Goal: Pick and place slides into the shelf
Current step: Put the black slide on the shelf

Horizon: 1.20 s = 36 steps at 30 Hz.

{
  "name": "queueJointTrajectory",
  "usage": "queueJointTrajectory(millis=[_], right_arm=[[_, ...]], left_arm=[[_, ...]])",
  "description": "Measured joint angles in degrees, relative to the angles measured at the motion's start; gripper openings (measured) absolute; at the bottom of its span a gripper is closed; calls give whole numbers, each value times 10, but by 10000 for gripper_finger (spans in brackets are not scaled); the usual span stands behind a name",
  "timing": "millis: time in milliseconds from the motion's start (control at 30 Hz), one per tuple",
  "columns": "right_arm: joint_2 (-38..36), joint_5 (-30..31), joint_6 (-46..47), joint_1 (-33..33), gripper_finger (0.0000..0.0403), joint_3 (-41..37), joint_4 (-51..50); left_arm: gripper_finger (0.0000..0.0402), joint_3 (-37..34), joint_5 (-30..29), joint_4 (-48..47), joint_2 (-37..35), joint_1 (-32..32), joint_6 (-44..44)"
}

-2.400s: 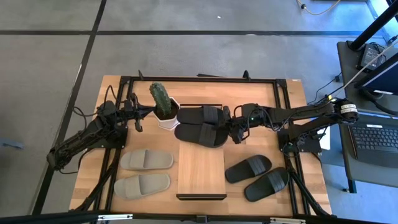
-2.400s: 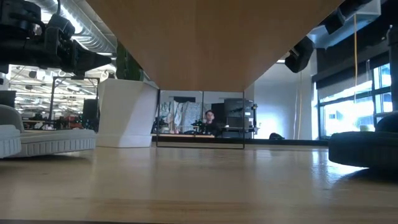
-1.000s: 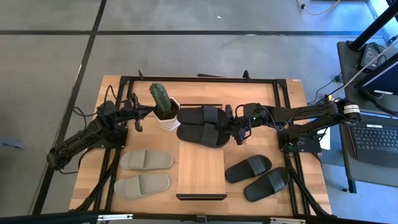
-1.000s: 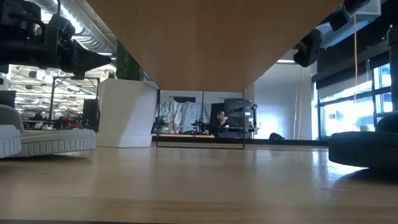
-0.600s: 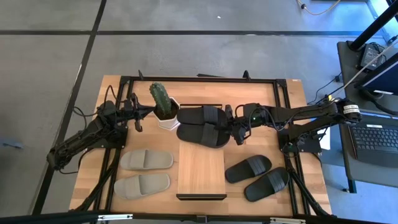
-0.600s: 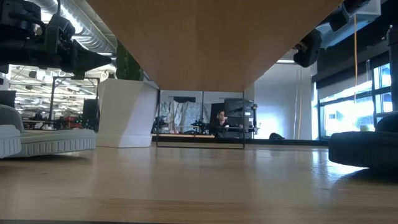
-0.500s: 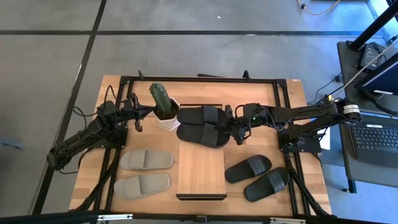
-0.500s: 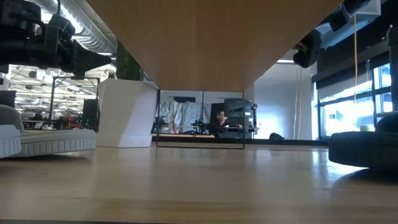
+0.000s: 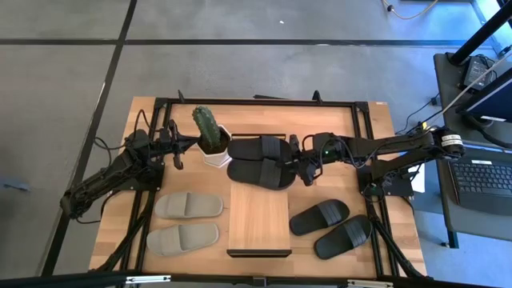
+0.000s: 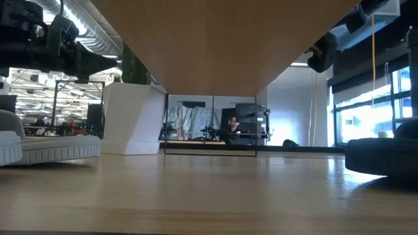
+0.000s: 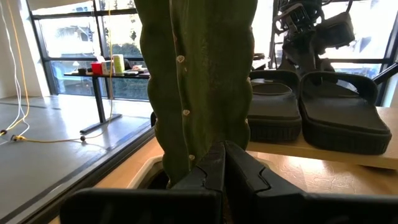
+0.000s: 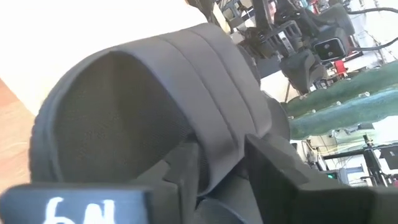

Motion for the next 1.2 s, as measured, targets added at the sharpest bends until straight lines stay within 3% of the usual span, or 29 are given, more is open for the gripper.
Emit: queueJointTrajectory(millis=[200, 600, 1200], right_arm=[[0, 48, 12, 12, 163, 0, 11], [0, 182, 26, 46, 165, 0, 11], [-1, 205, 24, 63, 165, 0, 7]], left_arm=[[0, 0, 0, 0, 0, 0, 0], [0, 0, 0, 0, 0, 0, 0], [0, 0, 0, 0, 0, 0, 0]])
